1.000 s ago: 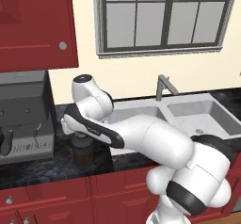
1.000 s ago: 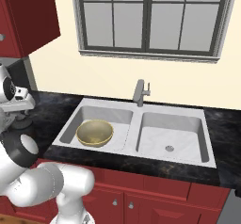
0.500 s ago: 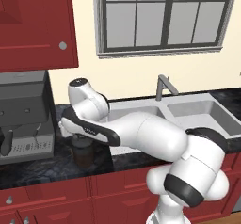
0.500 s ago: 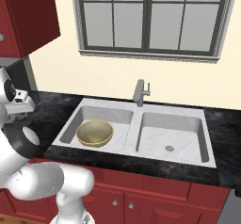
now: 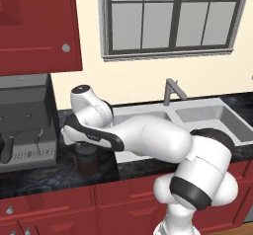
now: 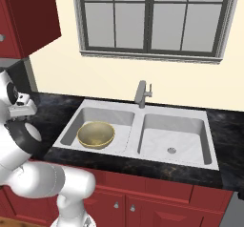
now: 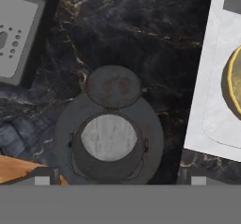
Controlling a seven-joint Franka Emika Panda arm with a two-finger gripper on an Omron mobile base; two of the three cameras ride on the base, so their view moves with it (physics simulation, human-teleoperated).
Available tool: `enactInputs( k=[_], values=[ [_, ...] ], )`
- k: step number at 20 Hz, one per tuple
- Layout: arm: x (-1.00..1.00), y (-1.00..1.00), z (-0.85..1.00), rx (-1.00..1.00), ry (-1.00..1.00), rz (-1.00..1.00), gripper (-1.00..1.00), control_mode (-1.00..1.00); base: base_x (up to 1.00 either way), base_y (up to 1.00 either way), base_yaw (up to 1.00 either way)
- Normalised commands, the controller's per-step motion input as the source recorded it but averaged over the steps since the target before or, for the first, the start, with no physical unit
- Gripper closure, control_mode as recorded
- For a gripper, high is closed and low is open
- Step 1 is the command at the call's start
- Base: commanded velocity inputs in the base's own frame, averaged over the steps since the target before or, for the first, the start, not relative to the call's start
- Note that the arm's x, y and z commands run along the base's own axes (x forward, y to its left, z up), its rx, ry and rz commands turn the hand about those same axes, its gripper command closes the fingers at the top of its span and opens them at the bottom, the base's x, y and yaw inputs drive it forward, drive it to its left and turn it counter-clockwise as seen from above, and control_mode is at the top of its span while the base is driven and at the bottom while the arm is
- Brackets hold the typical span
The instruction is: Place the bowl in the left basin and the jug in the right basin of the sink.
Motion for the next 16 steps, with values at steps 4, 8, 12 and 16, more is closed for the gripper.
enactInputs(
  k=[4, 8, 12, 16],
  values=[
    [0.13, 0.0, -0.07, 0.0, 0.0, -0.01, -1.0, -1.0, 0.0, 0.0, 0.0],
    [0.04, 0.0, -0.14, 0.0, 0.0, -0.01, -1.0, -1.0, 0.0, 0.0, 0.0],
    [0.0, 0.0, -0.18, 0.0, 0.0, -0.03, -1.0, -1.0, 0.0, 0.0, 0.0],
    [0.0, 0.0, -0.2, 0.0, 0.0, -0.03, -1.0, -1.0, 0.0, 0.0, 0.0]
  ],
)
